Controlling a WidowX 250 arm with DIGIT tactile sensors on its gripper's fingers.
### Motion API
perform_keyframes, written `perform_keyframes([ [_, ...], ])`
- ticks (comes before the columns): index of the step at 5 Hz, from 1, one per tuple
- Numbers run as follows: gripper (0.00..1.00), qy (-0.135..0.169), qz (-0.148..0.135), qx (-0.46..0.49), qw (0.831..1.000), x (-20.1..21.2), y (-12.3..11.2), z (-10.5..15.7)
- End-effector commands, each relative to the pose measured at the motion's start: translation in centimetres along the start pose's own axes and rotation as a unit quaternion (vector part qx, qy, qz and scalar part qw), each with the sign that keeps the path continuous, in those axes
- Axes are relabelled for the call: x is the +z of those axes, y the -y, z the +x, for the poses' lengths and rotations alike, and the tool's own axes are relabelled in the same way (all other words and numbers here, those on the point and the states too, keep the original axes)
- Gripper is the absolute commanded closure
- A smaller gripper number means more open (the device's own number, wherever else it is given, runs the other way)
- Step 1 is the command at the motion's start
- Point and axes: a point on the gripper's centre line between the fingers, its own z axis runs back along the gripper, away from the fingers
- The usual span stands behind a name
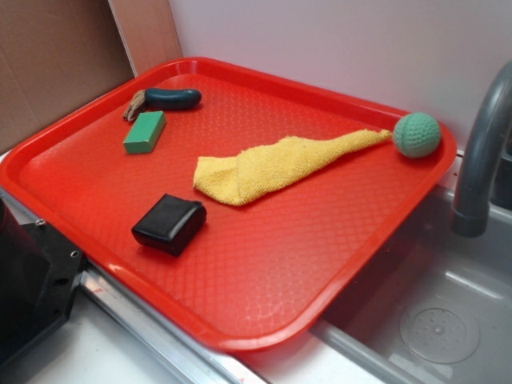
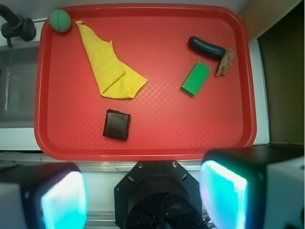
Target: Grab the green block.
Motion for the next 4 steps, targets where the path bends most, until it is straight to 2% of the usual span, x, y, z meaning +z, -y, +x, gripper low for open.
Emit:
perform_keyframes([
  [1,0.0,0.0,0.0,0.0,1.0,0.0,0.0,0.0],
  [2,0.0,-0.018,0.043,0.121,0.992,-4.8,-5.1,0.9],
  [3,0.0,0.016,0.043,0.236,0.971,-6.3,-7.6,3.0],
  [4,0.0,0.035,0.033,0.295,0.954,-10.3,-9.6,5.6],
])
